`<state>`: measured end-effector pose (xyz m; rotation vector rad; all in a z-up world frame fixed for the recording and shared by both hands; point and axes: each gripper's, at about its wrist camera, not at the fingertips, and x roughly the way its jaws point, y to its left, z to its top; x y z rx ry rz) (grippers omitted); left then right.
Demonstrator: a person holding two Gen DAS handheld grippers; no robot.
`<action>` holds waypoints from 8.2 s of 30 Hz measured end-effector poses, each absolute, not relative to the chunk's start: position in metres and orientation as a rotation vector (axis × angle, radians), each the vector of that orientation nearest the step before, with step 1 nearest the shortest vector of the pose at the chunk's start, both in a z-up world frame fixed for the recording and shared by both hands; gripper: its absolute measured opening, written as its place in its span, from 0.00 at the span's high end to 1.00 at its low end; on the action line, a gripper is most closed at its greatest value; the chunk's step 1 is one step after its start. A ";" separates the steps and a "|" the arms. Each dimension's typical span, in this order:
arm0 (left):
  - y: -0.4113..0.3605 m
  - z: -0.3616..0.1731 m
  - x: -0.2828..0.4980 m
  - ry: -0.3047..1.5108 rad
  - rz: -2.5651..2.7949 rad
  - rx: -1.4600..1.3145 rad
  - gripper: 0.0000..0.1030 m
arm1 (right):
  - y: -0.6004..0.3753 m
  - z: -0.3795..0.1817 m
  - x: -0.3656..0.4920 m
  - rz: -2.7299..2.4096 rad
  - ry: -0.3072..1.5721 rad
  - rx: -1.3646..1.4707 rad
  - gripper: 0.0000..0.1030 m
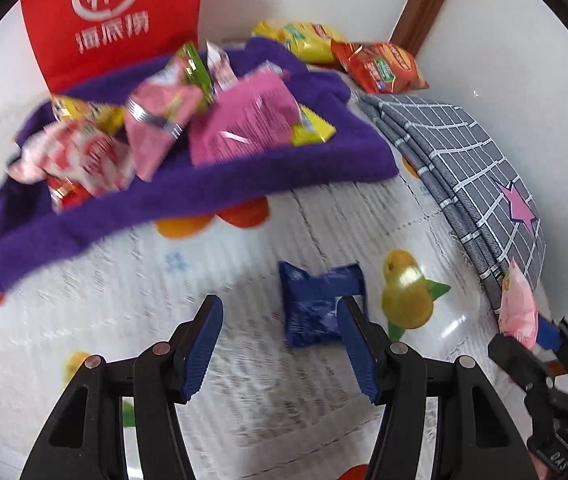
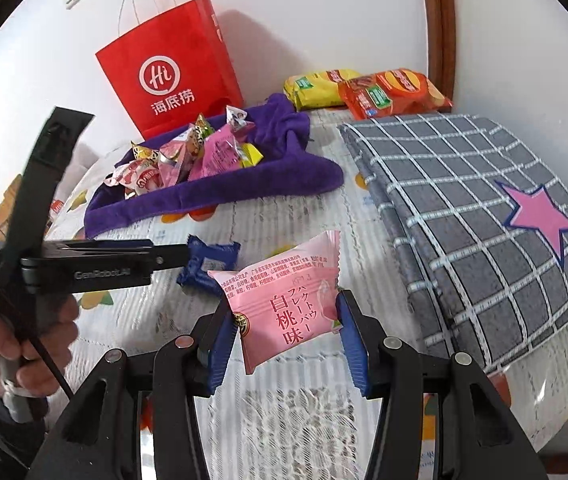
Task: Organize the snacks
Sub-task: 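Grasp the small blue packet with the left tool while the right tool holds the peach packet, then carry both packets over the purple towel with both tools, then lower the pink peach packet onto the towel and open the right tool, then lower the blue packet onto the towel and open the left tool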
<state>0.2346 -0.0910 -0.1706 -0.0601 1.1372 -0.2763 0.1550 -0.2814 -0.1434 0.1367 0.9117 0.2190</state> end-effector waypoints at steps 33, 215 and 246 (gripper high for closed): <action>-0.097 -0.152 0.214 0.997 -0.158 0.034 0.58 | -0.301 -0.134 0.139 0.267 0.932 0.251 0.53; 0.023 -0.108 0.358 0.879 0.068 0.077 0.52 | -0.151 -0.076 0.406 0.332 0.990 0.161 0.35; 0.032 -0.099 0.358 0.874 0.039 -0.018 0.28 | -0.141 -0.077 0.402 0.338 0.992 0.120 0.35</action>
